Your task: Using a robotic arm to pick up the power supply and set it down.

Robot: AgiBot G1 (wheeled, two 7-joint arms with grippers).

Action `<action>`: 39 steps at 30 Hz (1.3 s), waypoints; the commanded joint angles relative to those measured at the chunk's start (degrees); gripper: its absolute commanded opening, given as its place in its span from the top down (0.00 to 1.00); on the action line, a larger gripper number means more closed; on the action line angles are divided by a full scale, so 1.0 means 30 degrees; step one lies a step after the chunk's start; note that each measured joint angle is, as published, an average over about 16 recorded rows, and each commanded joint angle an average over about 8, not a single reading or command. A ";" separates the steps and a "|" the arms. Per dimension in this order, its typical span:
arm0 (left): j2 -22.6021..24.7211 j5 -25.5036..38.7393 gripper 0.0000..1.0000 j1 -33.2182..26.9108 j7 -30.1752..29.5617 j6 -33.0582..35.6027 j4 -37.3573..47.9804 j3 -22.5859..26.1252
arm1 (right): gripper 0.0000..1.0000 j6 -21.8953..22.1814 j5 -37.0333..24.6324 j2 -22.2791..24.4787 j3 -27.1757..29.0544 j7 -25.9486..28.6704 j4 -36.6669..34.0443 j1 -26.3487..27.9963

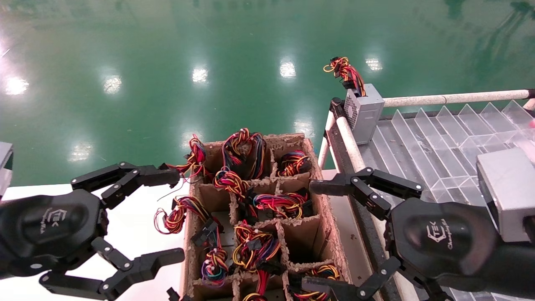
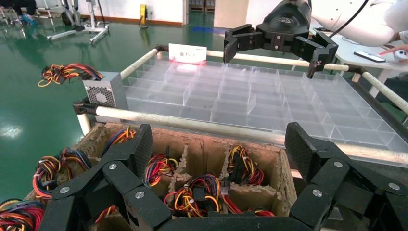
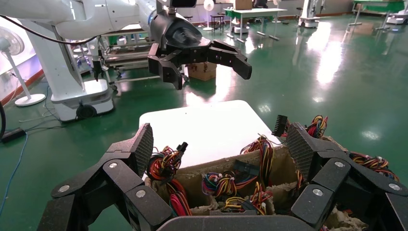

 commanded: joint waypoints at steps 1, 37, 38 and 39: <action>0.0000 0.0000 0.00 0.0000 0.0000 0.0000 0.0000 0.0000 | 0.00 0.0002 -0.0004 -0.0002 -0.0003 -0.0003 -0.0006 0.0004; 0.0000 0.0000 0.00 0.0000 0.0000 0.0000 0.0000 0.0000 | 0.00 0.0022 -0.0021 -0.0019 -0.0014 -0.0016 -0.0035 0.0031; 0.0000 0.0000 0.00 0.0000 0.0000 0.0000 0.0000 0.0000 | 0.00 0.0022 -0.0021 -0.0019 -0.0014 -0.0016 -0.0035 0.0031; 0.0000 0.0000 0.00 0.0000 0.0000 0.0000 0.0000 0.0000 | 0.00 0.0022 -0.0021 -0.0018 -0.0014 -0.0016 -0.0036 0.0031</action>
